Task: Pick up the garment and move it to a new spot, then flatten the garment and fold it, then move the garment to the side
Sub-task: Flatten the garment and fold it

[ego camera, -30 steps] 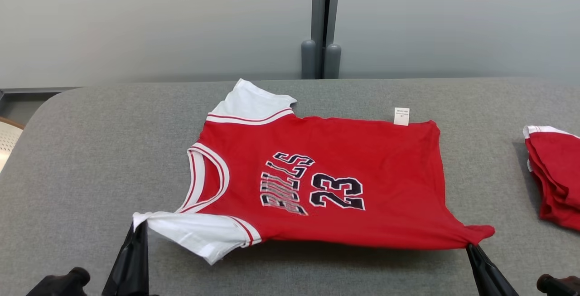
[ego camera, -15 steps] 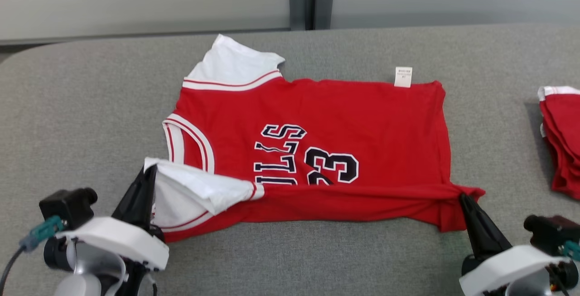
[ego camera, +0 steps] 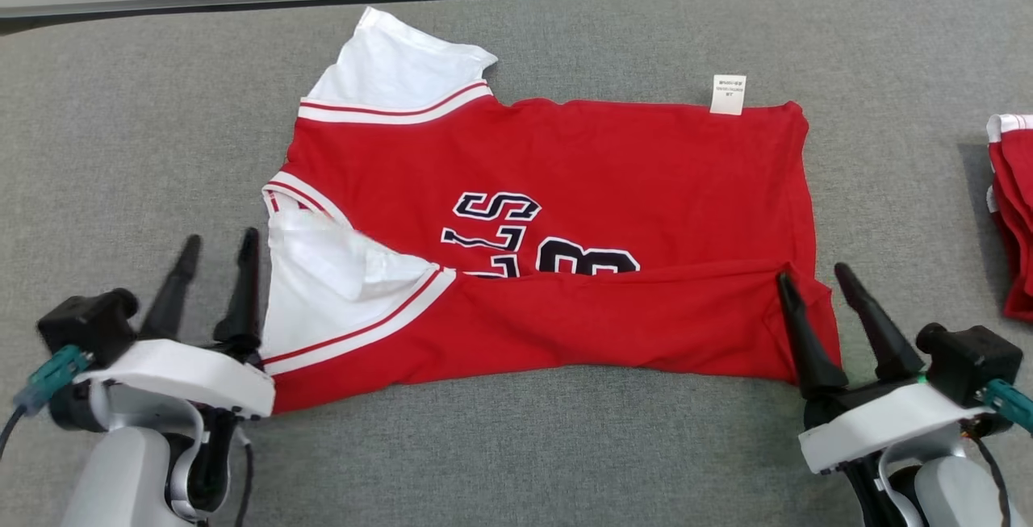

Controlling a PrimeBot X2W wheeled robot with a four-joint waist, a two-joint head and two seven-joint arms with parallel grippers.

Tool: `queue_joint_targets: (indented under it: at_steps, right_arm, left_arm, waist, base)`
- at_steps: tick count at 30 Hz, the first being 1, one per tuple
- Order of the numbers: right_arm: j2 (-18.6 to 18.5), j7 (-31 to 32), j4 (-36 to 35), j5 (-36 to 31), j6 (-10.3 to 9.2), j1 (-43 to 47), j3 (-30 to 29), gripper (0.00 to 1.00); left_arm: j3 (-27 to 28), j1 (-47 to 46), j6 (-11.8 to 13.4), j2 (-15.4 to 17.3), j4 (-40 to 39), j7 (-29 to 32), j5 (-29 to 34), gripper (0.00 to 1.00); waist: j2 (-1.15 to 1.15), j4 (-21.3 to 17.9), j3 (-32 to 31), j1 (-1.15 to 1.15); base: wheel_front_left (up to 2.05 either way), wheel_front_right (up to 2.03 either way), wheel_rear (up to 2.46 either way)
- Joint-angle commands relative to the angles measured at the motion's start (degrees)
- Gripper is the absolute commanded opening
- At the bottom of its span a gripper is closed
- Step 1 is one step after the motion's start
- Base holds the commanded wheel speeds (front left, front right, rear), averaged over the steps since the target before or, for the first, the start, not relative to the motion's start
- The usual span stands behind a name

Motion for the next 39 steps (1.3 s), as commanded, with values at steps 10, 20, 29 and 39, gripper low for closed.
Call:
queue_joint_targets:
  at_steps: [10, 20, 29, 39]
  right_arm:
    - [0.9, -5.1, -6.2, -7.6, 0.0, 3.6, -5.7, 1.0]
    - [2.1, -2.2, -10.6, -9.0, 0.0, 10.9, -7.8, 1.0]
    - [2.7, -1.2, -12.0, -8.8, 0.0, 12.0, -7.6, 1.0]
    - [2.5, -0.4, -9.0, -8.0, 0.0, 11.6, -6.4, 1.0]
  left_arm:
    - [0.6, 7.0, 5.2, -1.7, -7.7, -10.2, 7.3, 1.0]
    - [-0.1, 17.6, 7.7, -2.7, -14.0, -10.4, 10.2, 1.0]
    - [-0.3, 18.8, 8.2, -2.1, -14.0, -9.8, 10.1, 1.0]
    - [-1.5, 17.0, 6.6, -2.5, -7.9, -6.2, 7.1, 1.0]
  waist:
    - [0.0, -0.6, -3.5, 0.0]
    - [0.0, -1.9, -8.1, 0.0]
    - [0.0, -2.4, -8.2, 0.0]
    - [0.0, -2.0, -6.5, 0.0]
  base:
    - [0.0, 0.0, 0.0]
    - [0.0, 0.0, 0.0]
    - [0.0, 0.0, 0.0]
    - [0.0, 0.0, 0.0]
